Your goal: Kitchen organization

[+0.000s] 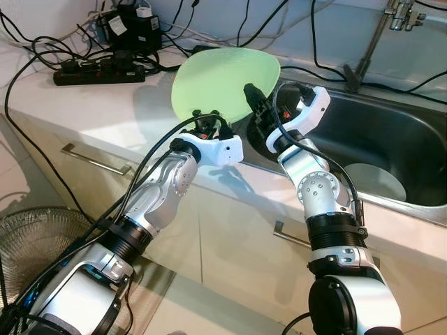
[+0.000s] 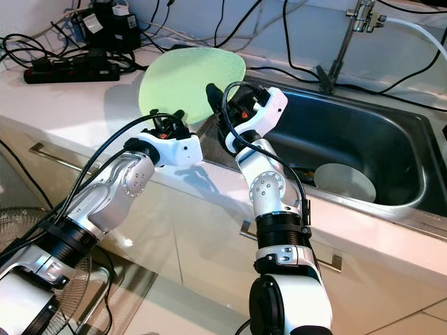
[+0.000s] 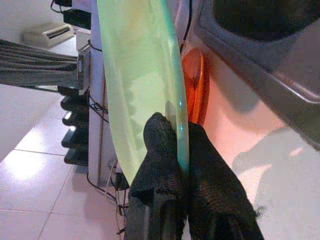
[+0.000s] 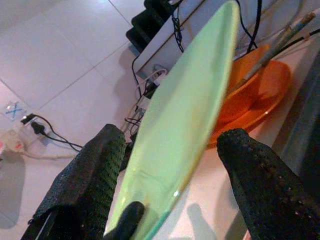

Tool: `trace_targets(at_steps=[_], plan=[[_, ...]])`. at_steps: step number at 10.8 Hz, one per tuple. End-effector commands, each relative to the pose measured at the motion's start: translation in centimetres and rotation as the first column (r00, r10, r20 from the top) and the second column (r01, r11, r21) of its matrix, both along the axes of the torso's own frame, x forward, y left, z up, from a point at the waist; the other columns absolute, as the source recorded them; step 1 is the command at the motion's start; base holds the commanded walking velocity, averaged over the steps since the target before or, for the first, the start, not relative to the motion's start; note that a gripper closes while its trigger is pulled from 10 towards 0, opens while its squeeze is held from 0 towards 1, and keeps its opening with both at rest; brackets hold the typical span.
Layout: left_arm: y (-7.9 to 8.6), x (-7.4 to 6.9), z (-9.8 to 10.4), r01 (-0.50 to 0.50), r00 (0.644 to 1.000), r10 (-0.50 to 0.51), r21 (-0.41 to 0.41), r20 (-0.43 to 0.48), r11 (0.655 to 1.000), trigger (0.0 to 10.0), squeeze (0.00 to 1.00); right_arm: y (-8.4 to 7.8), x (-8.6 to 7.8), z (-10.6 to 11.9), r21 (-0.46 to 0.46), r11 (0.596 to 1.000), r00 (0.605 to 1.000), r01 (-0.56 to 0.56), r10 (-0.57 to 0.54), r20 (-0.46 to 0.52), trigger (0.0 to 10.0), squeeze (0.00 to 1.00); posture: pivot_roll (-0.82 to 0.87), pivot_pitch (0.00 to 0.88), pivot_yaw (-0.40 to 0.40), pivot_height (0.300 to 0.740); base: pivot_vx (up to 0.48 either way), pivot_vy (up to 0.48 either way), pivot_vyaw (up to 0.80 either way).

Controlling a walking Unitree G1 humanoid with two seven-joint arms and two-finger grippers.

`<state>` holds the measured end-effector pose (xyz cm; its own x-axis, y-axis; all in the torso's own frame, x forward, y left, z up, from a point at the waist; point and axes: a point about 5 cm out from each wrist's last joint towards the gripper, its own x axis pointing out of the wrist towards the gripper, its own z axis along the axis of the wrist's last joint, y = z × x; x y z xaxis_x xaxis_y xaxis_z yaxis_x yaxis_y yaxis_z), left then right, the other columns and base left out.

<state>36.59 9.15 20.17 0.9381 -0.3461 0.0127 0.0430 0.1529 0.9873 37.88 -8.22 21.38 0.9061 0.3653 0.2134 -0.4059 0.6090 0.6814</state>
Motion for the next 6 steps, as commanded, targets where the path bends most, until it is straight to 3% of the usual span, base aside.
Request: trace_targets(at_steps=[1,3,4,5,6], plan=[[-0.4,0.2,2.0,0.015,0.996,-0.014,-0.009,0.086,1.0,10.0,0.0,-0.3,0.1,-0.8,-0.018,1.0,0.999,0.018,-0.018,-0.031,10.0,0.0,0.24,0.0,-0.022,0.74,0.0,0.0,0.0],[-0.9,-0.1,1.5,0.063,0.996,-0.064,0.012,0.068,0.998,10.0,0.0,-0.7,0.5,-1.2,-0.016,0.998,0.995,0.066,-0.067,-0.07,10.0,0.0,0.24,0.0,-0.023,0.74,0.0,0.0,0.0],[-1.1,-0.4,1.2,0.079,0.995,-0.08,0.019,0.059,0.997,10.0,0.0,-0.9,0.6,-1.2,-0.011,0.997,0.993,0.08,-0.08,-0.081,7.3,0.0,0.24,0.0,-0.023,0.74,0.0,0.0,0.0],[-1.1,-0.5,1.1,0.087,0.995,-0.088,0.026,0.054,0.996,10.0,0.0,-1.0,0.7,-1.1,-0.001,0.996,0.993,0.087,-0.087,-0.084,3.9,0.0,0.24,0.0,-0.024,0.74,0.0,0.0,0.0],[-1.3,-0.7,0.8,0.101,0.994,-0.103,0.036,0.044,0.994,10.0,0.0,-1.0,0.9,-1.0,0.013,0.995,0.992,0.094,-0.093,-0.089,2.9,0.0,0.24,0.0,-0.023,0.74,0.0,0.0,0.0]])
